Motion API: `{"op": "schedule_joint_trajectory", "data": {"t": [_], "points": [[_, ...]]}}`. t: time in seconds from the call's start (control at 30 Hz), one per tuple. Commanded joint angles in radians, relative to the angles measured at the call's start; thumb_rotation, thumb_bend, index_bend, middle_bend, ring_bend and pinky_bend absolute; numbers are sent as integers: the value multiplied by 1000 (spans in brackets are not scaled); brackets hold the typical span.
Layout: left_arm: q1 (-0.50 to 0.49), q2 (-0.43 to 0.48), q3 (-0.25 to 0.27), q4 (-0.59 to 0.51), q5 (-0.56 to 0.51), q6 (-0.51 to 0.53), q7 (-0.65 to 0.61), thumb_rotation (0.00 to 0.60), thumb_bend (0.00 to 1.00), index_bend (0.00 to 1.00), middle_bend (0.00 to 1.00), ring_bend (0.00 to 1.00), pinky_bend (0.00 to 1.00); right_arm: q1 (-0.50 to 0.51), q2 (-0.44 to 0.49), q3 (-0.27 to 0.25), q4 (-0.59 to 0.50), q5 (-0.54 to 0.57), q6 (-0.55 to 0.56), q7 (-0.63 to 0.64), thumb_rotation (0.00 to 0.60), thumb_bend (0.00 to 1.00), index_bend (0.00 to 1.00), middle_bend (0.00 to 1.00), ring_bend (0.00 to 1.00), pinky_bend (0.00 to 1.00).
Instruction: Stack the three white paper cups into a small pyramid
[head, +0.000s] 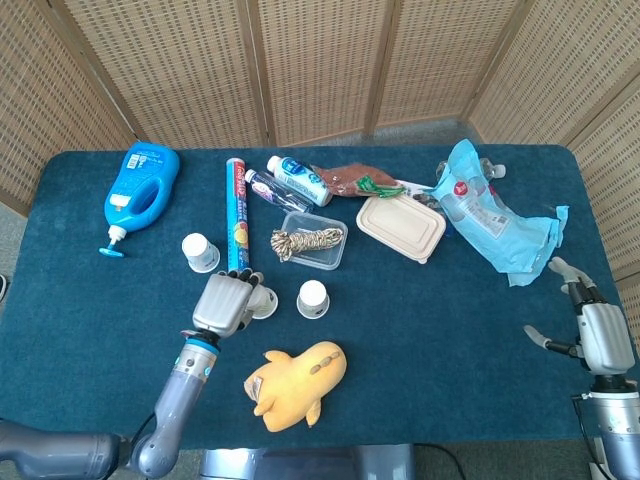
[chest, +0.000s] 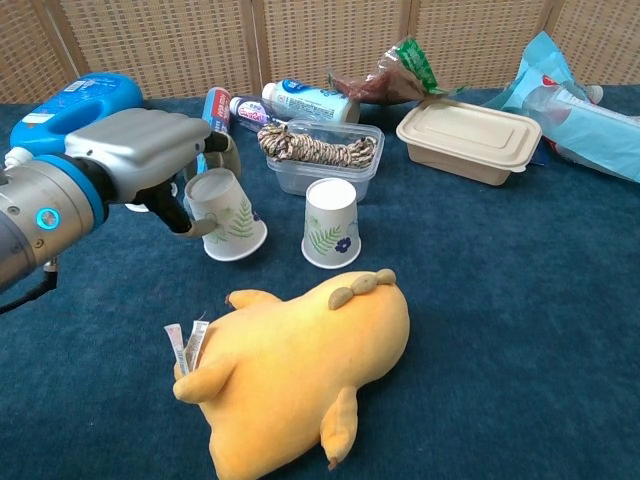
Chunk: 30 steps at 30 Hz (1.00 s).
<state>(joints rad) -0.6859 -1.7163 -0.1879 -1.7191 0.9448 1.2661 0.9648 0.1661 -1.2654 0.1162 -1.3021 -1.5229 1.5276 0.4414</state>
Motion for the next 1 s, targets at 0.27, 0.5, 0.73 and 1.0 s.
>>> {"op": "schedule_joint_trajectory", "data": {"t": [0.27,0.5,0.73,1.0], "points": [[-48,-68,-21,55,-45,3,34,600,326,293,371,396,548,-1,0,0,0,0,-4,6,600,36,0,204,148,339],[-65,-93,-21,78,-58,16,48,600,326,286,358,398,530,-2,2,3,-4,0,-2,17,600,38,0,204,149,339],[-68,-103,-17,95,-41,29,27,600,322,197,218,384,512,-4,4,4,-4,3,-5,26,600,36,0,204,149,339],[-51,-35,4,6,-12,33,-1,600,305,65,0,207,393,-3,3,3,-2,0,-7,23,600,35,0,204,148,339]]}}
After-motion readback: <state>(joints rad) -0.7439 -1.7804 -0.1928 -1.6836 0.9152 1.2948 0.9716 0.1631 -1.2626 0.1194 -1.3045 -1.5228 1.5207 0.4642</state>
